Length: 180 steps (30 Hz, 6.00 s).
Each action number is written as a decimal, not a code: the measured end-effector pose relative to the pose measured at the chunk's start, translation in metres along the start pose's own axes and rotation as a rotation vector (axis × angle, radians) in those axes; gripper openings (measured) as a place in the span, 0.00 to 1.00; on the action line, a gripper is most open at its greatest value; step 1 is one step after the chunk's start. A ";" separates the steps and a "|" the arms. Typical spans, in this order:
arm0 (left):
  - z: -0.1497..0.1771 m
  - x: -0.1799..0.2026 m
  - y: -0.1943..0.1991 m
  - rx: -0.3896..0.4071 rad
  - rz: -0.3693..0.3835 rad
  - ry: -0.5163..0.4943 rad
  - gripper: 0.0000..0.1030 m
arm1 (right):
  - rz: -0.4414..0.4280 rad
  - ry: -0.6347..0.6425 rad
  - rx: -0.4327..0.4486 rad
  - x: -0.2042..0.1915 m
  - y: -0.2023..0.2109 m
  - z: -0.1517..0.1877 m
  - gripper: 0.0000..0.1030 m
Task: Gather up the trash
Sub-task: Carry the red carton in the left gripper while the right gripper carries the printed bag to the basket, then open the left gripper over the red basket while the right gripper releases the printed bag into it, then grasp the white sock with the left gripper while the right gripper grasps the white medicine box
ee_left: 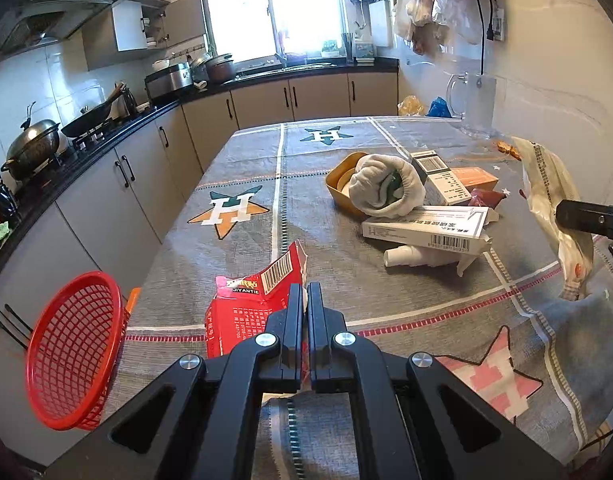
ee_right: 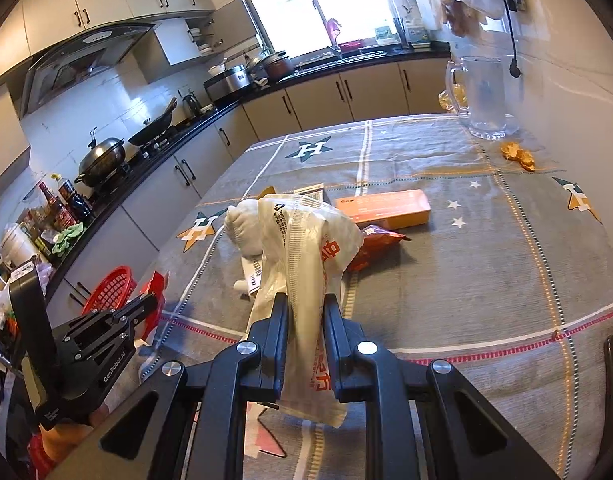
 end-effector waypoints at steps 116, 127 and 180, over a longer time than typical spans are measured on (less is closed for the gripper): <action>0.070 -0.261 0.035 0.037 -0.058 0.476 0.34 | -0.181 0.424 -0.147 -0.317 -0.139 -0.030 0.71; 0.042 -0.187 0.042 0.049 -0.011 0.350 0.39 | 0.047 0.398 0.107 -0.231 -0.054 -0.046 0.89; -0.102 0.049 -0.067 -0.203 0.223 0.236 0.80 | -0.048 -0.133 -0.037 0.049 -0.071 -0.108 0.39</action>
Point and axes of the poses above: each gripper's, at about its wrist camera, not at the fingertips, and y roughly against the way its jaws point, x to its right, z to its underside, the point moved 10 cm from there along -y, roughly the way its jaws point, and after that the axes turned 13 degrees about -x, right-handed, at the moved point
